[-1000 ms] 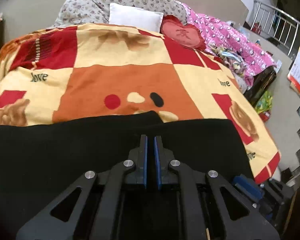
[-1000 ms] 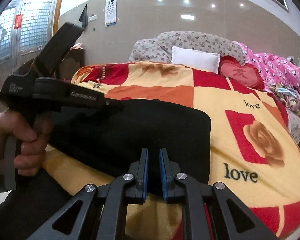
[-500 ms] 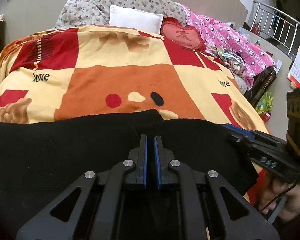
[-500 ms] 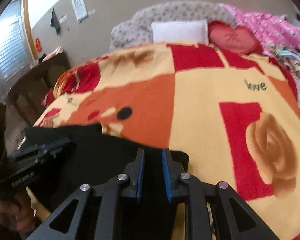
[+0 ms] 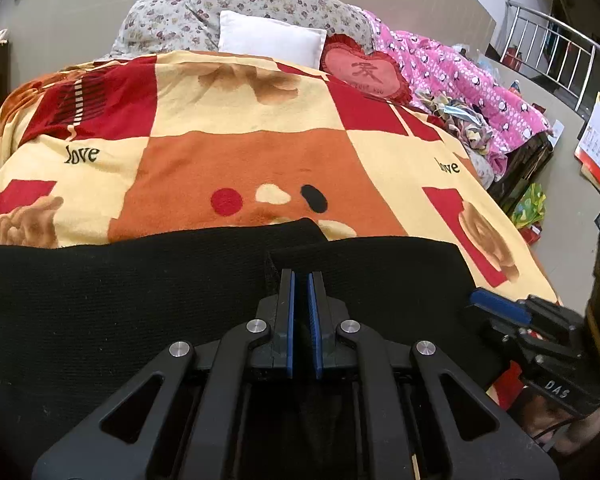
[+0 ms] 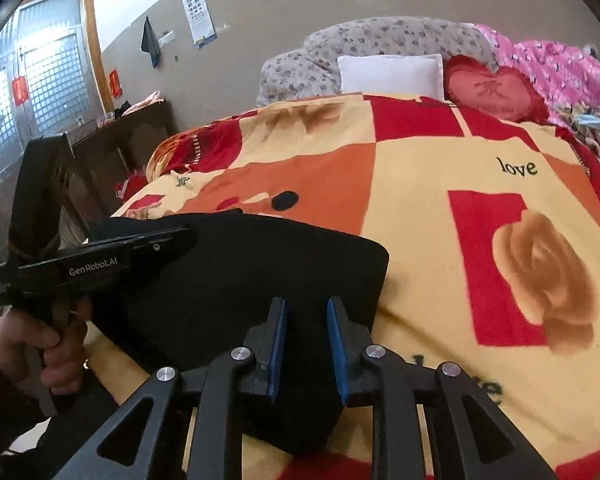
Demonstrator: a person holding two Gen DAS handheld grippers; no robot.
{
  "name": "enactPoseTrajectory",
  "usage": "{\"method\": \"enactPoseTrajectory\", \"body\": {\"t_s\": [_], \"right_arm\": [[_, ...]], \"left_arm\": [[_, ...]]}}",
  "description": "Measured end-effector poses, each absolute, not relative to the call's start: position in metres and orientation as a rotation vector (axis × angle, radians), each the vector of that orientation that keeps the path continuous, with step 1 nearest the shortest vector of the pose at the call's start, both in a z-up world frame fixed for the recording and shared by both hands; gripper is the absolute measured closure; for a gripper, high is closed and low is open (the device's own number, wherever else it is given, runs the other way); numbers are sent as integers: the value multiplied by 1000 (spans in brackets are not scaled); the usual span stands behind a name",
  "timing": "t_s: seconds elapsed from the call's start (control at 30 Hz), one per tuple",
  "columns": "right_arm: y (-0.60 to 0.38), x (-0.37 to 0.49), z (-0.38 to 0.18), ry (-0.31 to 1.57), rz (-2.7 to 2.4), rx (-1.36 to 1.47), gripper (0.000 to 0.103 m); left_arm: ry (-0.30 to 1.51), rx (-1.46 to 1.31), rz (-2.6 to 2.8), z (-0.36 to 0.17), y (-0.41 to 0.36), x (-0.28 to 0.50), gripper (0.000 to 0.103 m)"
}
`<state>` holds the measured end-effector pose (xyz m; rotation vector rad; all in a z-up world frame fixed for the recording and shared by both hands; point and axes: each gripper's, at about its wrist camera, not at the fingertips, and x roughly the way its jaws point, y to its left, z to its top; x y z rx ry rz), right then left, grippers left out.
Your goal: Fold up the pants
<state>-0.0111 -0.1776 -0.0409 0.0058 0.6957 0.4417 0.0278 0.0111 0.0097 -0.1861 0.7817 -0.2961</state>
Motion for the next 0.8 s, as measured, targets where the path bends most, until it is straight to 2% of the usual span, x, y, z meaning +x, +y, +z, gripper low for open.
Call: {"method": "enactPoseTrajectory", "body": {"t_s": [0.17, 0.27, 0.3, 0.43, 0.57, 0.63, 0.67, 0.7, 0.77, 0.8], "right_arm": [[-164, -27, -19, 578, 388, -19, 82], [-154, -13, -48, 685, 392, -35, 79], [-155, -17, -51, 615, 391, -38, 78], [-156, -17, -52, 615, 388, -17, 79], [-149, -32, -36, 493, 377, -41, 78], [-138, -28, -43, 524, 405, -54, 76], [-131, -23, -50, 582, 410, -72, 75], [-126, -24, -54, 563, 386, -97, 75], [-122, -27, -50, 561, 364, -129, 75], [-121, -30, -48, 544, 361, -140, 75]], "left_arm": [[783, -200, -305, 10, 12, 28, 95], [783, -238, -322, 9, 17, 29, 95], [782, -240, -325, 9, 17, 29, 95], [782, -246, -333, 10, 16, 29, 95], [787, -297, -338, 15, 25, 27, 95], [753, -308, -296, 23, 35, 14, 94], [729, -324, -293, 29, 43, 2, 90], [712, -337, -294, 32, 50, -6, 87], [672, -378, -284, 35, 74, -32, 63], [655, -407, -270, 34, 87, -45, 58]]}}
